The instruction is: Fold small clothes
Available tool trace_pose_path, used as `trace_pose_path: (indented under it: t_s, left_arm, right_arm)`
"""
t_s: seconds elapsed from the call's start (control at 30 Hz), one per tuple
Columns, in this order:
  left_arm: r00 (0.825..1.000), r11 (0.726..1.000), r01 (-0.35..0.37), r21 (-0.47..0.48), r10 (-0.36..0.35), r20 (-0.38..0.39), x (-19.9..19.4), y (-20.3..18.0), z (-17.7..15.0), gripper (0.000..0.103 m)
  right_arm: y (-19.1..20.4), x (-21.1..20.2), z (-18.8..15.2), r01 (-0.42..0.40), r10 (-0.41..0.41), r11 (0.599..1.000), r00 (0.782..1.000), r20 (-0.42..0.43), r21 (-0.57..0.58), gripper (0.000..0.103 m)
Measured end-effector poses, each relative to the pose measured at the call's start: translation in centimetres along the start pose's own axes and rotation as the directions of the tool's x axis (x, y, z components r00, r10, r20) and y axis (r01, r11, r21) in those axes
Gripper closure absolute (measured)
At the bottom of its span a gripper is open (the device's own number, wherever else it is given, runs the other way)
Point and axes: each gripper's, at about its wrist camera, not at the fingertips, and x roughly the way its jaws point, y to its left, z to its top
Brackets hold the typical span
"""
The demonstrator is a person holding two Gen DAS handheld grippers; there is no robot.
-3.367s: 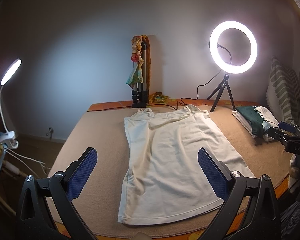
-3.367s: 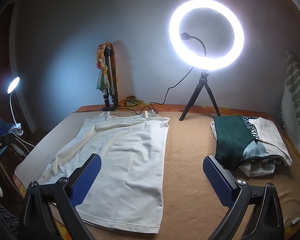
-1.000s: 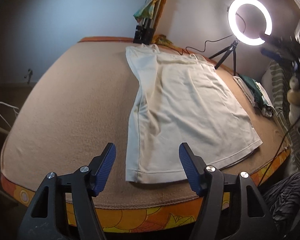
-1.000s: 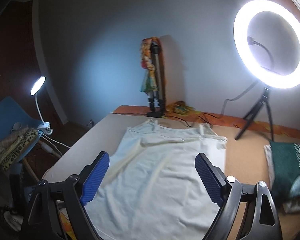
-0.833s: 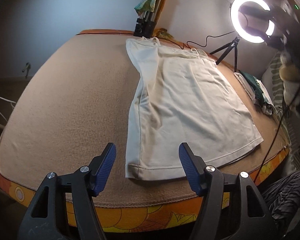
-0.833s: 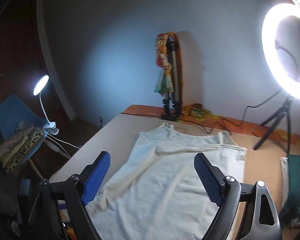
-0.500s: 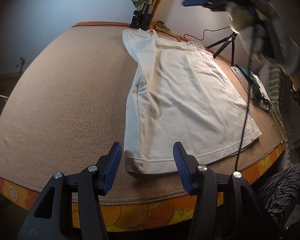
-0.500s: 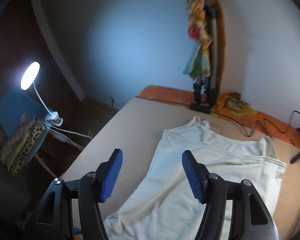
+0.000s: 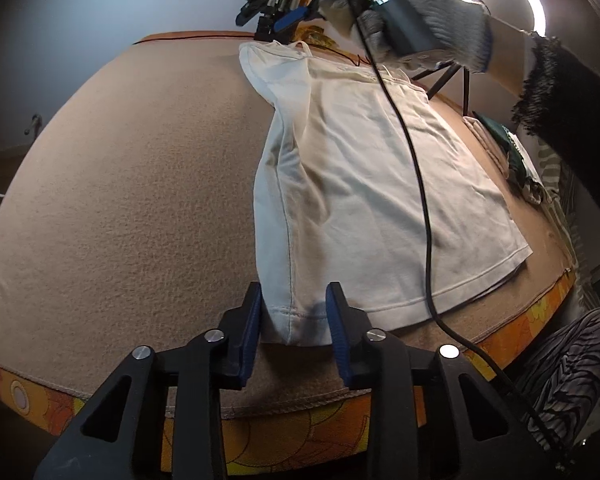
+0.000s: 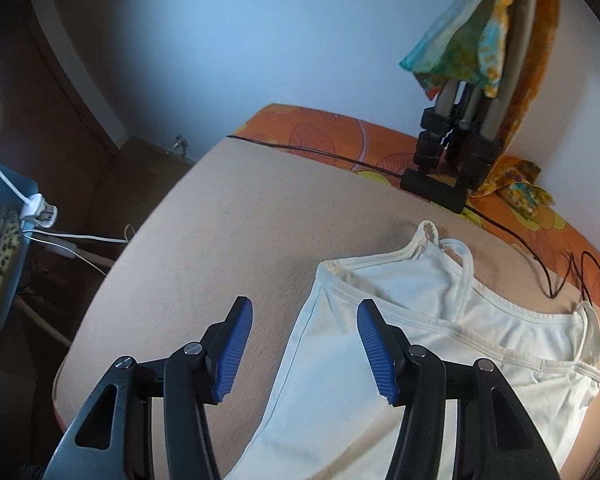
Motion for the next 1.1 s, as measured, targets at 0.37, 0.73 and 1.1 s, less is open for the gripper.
trace_pose_path:
  t_s: [0.37, 0.73, 1.1]
  left_arm:
    - [0.997, 0.995, 0.075, -0.068, -0.075, 0.007, -0.1, 1.3, 0.0, 0.097]
    - [0.96, 0.929, 0.281, -0.241, -0.27, 0.079, -2.0, 3.7, -0.1, 0.099]
    - [0.977, 0.934, 0.212, -0.286, -0.21, 0.037, -0.6, 3.9, -1.2, 0.099]
  right_arm:
    - [-0.3, 5.4, 1.8, 0.129, -0.13, 0.992, 0.987, -0.091, -0.019, 0.068]
    - [-0.9, 5.2, 1.9, 0.148, -0.146, 0.988, 0.988, -0.052, 0.035, 0.097]
    - [-0.2, 6.3, 2.7, 0.131, -0.131, 0.99, 0.991, -0.007, 0.049, 0.098]
